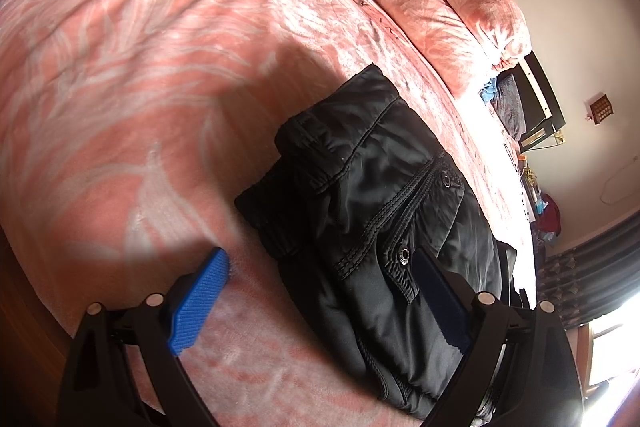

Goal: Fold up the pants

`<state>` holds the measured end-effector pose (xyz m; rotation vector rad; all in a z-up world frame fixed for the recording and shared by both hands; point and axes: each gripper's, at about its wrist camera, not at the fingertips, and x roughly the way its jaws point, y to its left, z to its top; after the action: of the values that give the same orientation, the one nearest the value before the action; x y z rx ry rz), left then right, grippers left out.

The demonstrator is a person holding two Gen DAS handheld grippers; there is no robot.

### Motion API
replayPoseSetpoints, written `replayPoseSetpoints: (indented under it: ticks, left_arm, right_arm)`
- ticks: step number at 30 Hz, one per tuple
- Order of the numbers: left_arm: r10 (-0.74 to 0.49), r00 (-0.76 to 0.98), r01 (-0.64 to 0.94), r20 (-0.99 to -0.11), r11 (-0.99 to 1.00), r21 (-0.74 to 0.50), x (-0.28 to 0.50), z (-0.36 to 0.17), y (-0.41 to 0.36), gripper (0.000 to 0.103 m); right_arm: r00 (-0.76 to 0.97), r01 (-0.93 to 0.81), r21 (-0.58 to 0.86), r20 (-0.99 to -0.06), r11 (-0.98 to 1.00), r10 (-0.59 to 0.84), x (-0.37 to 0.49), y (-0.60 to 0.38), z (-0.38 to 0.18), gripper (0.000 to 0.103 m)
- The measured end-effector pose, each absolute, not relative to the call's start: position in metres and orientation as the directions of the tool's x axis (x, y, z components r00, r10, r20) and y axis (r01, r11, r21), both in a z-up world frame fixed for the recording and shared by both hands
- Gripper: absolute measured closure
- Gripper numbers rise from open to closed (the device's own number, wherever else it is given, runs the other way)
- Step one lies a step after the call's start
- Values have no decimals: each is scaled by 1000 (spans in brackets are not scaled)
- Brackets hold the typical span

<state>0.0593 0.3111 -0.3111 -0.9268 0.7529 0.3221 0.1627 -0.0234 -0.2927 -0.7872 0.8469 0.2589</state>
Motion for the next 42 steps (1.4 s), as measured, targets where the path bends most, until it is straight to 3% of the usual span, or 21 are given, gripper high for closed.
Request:
replayPoseSetpoints:
  ticks: [3,6,7,10,15,20,22,24,25,38,41,42]
  left_arm:
    - [-61,704,-551,-707,581,-598,59,-310,311,9]
    - [-62,704,-549,-707,584,-598,59,-310,311,9]
    - [-63,705,-548,-707,584,-599,58,-310,310,9]
    - [-66,708,-546,-703,582,-603,57,-311,310,9]
    - [-70,717,-541,-694,573,-616,55,-311,310,9]
    - [-77,720,-535,-690,571,-622,55,-312,311,9]
    - [-83,721,-532,-688,569,-627,54,-312,313,9]
    - [-85,722,-531,-686,568,-629,54,-312,313,9]
    - [-85,722,-531,-687,568,-629,54,-312,313,9]
    - [-86,720,-531,-689,571,-626,55,-313,314,9]
    - [-88,716,-531,-693,575,-622,56,-313,313,9]
    - [-95,717,-528,-691,573,-627,57,-313,314,9]
  right_arm:
    - [629,-510,-498,-772,702,-91,162,-23,-297,78]
    - [581,-544,-431,-812,720,-47,160,-23,-298,56]
    - [547,-569,-378,-837,730,-7,159,-23,-295,40]
    - [471,-602,-248,-878,759,87,156,-27,-277,29]
    - [374,-438,45,-899,898,228,197,-69,-238,36]
    - [296,-385,38,-941,922,163,229,-66,-254,42]
    - [236,-358,96,-953,929,190,236,-68,-263,83]
    - [205,-348,136,-954,927,217,236,-69,-265,97]
    - [212,-356,130,-953,925,216,234,-68,-263,99]
    - [183,-415,110,-962,903,201,224,-56,-267,99]
    - [177,-439,126,-959,890,223,225,-50,-256,83]
    - [167,-447,148,-955,882,244,226,-50,-249,72]
